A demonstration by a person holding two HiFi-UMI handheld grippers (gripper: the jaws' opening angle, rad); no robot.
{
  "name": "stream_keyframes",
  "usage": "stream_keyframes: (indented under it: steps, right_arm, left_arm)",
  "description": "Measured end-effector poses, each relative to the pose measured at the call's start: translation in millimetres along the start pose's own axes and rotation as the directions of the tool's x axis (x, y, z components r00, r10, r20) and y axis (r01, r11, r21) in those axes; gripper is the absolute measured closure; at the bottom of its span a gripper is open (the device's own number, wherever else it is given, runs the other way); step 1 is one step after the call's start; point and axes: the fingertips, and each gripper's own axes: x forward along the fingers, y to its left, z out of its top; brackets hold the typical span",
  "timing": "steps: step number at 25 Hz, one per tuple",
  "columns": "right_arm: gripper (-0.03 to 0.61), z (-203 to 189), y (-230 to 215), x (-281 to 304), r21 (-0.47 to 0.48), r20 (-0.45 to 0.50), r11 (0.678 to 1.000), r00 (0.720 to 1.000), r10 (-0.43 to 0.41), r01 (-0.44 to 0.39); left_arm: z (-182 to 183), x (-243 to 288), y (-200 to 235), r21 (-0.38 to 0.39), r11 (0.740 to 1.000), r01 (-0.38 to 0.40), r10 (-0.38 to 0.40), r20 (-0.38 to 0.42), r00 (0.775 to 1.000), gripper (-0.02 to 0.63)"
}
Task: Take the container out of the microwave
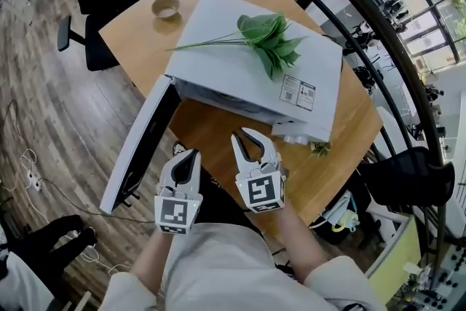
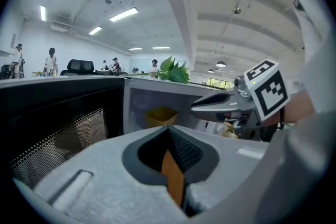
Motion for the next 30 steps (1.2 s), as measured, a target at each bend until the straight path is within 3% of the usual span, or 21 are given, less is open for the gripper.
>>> stream_keyframes:
  steps: [3,7,14,21,26,30]
  right_arm:
    - [0.508,-6,-5,17,-0.071,-0.022,0.997,1.000,-0.006,0.004]
    - [0.508,-22,-10,38,-0.160,-0.084,0.987,0.996,-0.024,0.010]
    - [0.508,-39,-9,62,-0.284,-0.163,0.958,0.987,-0.016,-0.031]
    - [0.507,-45,-17,84,-0.385,-0.206,0.922,0.978,-0.040,-0.043]
    - [0.500,-57,-22,101,-0.486,-0.278,0.870,0.958,-0.065,-0.082]
    - [0.499,-58,-28,110,-0.506,-0.292,0.858,0.953,-0.077,-0.085]
  left_arm:
    - [-6,11,3,-0.008,1.000,0.003,-0.003,0.013,1.000,0.611]
    - [-21,22,16,-0.033,0.999,-0.014,0.013,-0.027,1.000,0.611]
    - [-25,33,25,-0.045,0.999,-0.022,0.021,-0.039,0.999,0.611]
    - [-25,40,35,-0.036,0.999,-0.012,0.010,-0.056,0.998,0.611]
    - [-27,42,42,-0.046,0.999,-0.008,0.004,-0.075,0.997,0.611]
    - [-28,42,46,-0.061,0.998,-0.019,0.014,-0.084,0.996,0.611]
